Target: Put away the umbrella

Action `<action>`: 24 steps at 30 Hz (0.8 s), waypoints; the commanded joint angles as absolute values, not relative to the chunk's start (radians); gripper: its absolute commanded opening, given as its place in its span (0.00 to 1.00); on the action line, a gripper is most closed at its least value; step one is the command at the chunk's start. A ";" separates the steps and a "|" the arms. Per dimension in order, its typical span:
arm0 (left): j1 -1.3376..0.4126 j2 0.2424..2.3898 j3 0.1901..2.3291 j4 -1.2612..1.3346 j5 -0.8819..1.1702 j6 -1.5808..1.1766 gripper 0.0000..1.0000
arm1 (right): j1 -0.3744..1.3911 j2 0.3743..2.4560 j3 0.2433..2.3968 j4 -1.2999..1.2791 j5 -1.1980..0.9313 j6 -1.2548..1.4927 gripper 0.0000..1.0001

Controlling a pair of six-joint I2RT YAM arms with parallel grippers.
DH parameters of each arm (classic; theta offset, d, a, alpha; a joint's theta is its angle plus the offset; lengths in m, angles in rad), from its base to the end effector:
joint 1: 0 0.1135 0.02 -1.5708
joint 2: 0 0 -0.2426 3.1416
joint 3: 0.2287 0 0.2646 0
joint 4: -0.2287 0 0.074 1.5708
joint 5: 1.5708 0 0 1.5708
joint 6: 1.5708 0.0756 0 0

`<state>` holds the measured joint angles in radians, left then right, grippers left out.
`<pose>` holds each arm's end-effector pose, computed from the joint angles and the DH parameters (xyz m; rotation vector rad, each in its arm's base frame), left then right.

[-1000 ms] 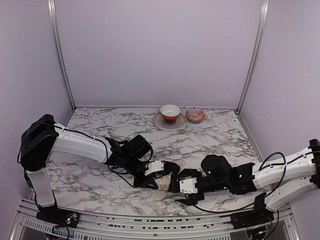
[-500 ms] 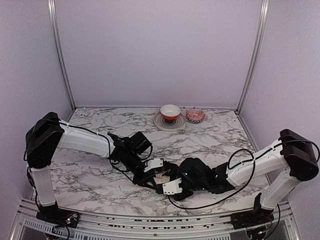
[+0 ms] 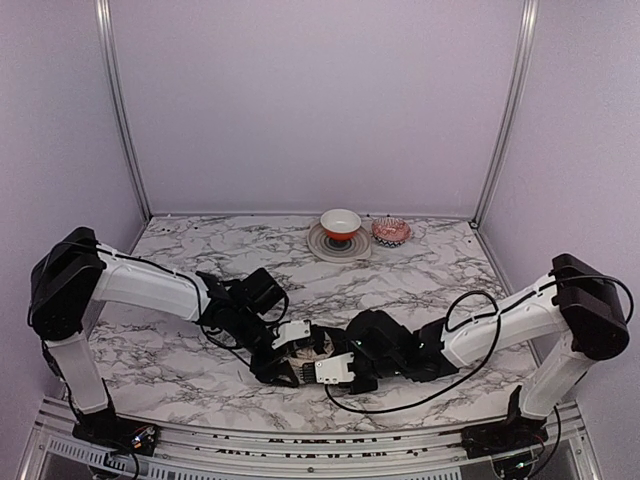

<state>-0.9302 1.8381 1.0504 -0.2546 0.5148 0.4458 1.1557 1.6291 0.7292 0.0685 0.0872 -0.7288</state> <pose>0.1966 -0.3260 0.0864 1.8140 1.9119 -0.8424 0.1439 0.3103 0.0808 -1.9173 1.4439 0.0947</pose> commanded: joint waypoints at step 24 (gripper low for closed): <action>-1.255 1.443 0.500 0.420 -0.247 0.906 0.84 | 0.945 2.026 1.153 -0.642 -0.671 -0.559 0.13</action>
<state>-1.2495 1.3365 0.4305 0.3588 -0.1600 0.7750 0.9535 1.9141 1.1622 -0.3897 -0.5613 -0.5495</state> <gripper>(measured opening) 0.833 0.274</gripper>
